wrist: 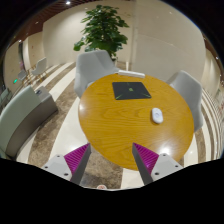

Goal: Arrange mouse

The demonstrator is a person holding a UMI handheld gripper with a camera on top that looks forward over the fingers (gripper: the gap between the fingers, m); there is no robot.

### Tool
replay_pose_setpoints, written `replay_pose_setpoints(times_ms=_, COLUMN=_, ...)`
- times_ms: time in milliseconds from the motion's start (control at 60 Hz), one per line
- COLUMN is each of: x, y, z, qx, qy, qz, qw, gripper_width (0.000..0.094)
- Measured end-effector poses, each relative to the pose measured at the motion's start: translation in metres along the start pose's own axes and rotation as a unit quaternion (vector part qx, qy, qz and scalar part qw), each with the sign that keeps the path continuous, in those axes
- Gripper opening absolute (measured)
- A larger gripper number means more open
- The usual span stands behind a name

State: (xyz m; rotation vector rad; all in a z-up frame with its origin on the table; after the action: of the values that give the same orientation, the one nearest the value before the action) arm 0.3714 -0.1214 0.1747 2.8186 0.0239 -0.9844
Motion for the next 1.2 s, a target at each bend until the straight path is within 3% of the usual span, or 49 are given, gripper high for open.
replay_pose_setpoints(times_ms=500, x=-0.001, y=-0.156, z=-0.001, qx=0.077, qy=-0.044, qz=0.063, qw=0.994, gripper_width=0.0867)
replay_pose_setpoints(times_ms=750, x=0.004, y=-0.18, z=0.023, qx=0.088, qy=-0.052, qz=0.072, qw=0.992, gripper_width=0.0868)
replay_pose_setpoints(times_ms=1200, x=-0.034, y=-0.202, z=0.12, qx=0.087, qy=-0.06, qz=0.084, qw=0.991, gripper_width=0.0869)
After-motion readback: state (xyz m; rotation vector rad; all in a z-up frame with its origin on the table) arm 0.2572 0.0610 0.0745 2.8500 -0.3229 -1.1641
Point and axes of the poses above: the point between the fingertips, and its own axes, seen from behind it with the camera up: y to the left, x down, z forward, the way the camera looks, the point moved 6 cm from there along -z, backward, against the way the camera looks, and after that the axes turned 12 degrees about z, right-handed, at the moved point
